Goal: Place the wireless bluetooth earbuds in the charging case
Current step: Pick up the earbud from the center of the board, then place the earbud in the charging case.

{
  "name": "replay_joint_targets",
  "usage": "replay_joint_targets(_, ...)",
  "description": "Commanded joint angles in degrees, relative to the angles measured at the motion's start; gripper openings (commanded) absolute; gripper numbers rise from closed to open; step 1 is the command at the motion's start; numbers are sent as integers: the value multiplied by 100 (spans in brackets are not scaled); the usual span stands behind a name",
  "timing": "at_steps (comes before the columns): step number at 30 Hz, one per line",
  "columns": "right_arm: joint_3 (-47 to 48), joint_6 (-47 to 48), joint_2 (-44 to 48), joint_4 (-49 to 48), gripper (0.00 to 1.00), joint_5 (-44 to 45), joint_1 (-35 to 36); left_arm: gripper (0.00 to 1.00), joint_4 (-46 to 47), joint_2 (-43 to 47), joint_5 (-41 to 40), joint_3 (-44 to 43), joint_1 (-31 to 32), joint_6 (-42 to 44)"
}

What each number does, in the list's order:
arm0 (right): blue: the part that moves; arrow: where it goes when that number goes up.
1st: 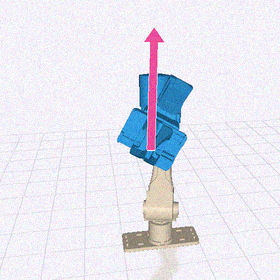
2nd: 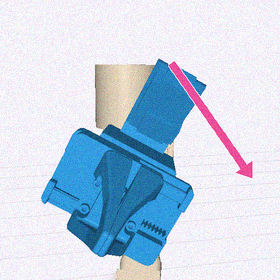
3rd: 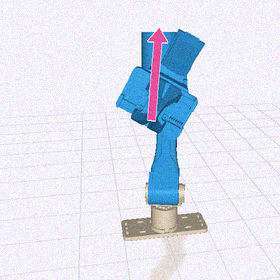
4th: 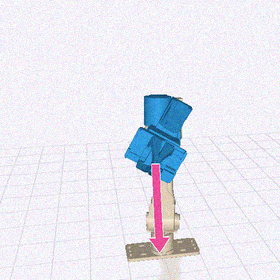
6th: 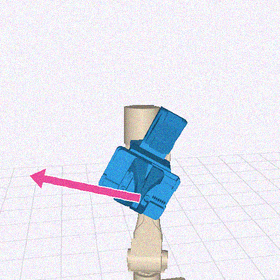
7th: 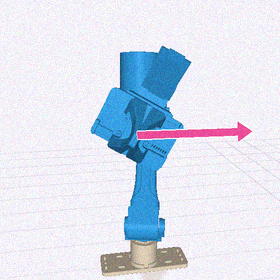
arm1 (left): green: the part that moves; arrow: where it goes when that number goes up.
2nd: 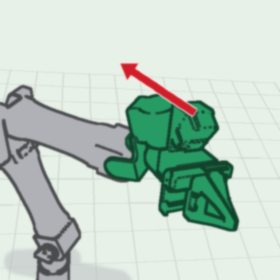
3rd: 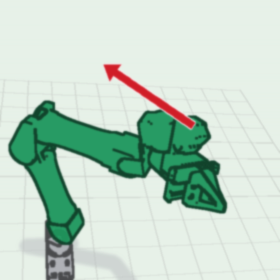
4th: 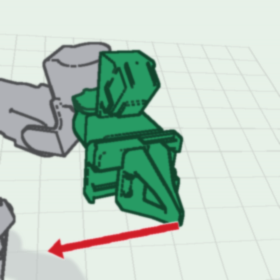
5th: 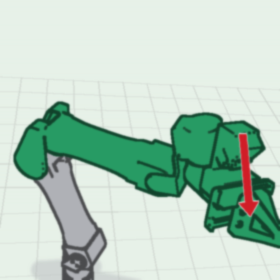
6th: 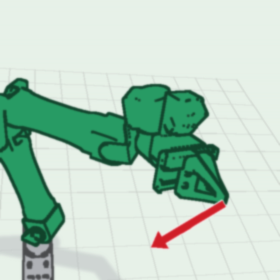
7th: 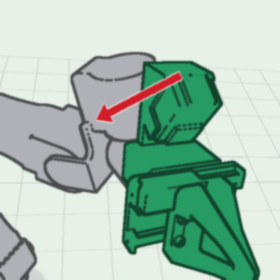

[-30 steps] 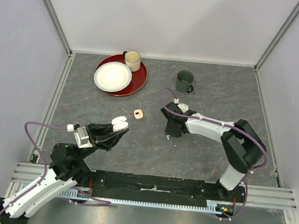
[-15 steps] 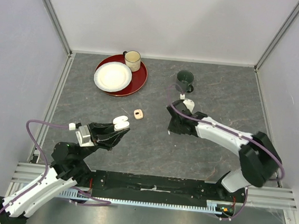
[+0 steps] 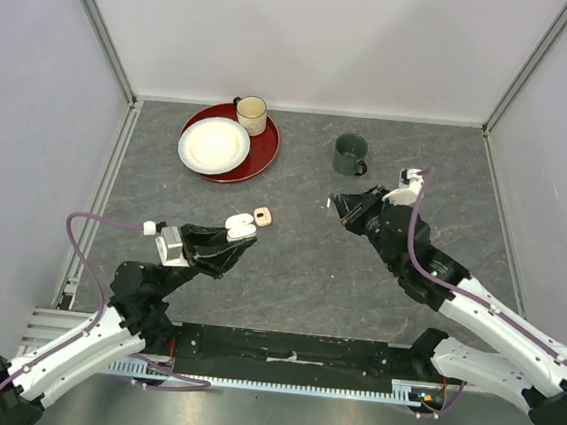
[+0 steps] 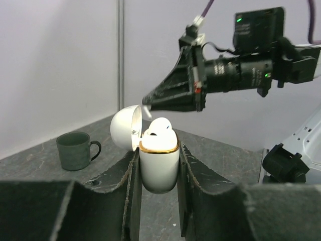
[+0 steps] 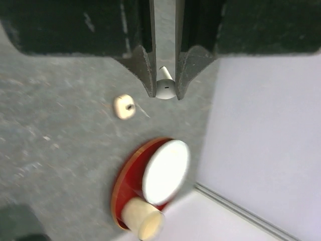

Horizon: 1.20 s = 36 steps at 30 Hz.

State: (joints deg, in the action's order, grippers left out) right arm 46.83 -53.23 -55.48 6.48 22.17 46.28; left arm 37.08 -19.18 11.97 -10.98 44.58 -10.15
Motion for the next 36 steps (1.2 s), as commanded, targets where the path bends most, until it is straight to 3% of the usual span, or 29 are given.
replay_joint_targets(1, -68, 496, 485, -1436, 0, 638, 415, 2, 1002, -419, -54, 26, -28, -329)
replay_joint_targets(9, -104, 1569, 653, -3124, 0, 192, 1119, 2, 1521, -1009, 69, -97, -28, -426)
replay_joint_targets(21, -394, 3230, 39, -4944, 0, -275, 2358, 2, 1688, -1237, 192, -106, -19, -374)
replay_joint_targets(27, -534, 3601, -418, -5683, 0, -161, 2815, 2, 1785, -1343, 350, -132, -19, -356)
replay_joint_targets(36, -394, 3592, -1026, -6018, 0, -55, 3045, 2, 1838, -1404, 482, -132, -28, -294)
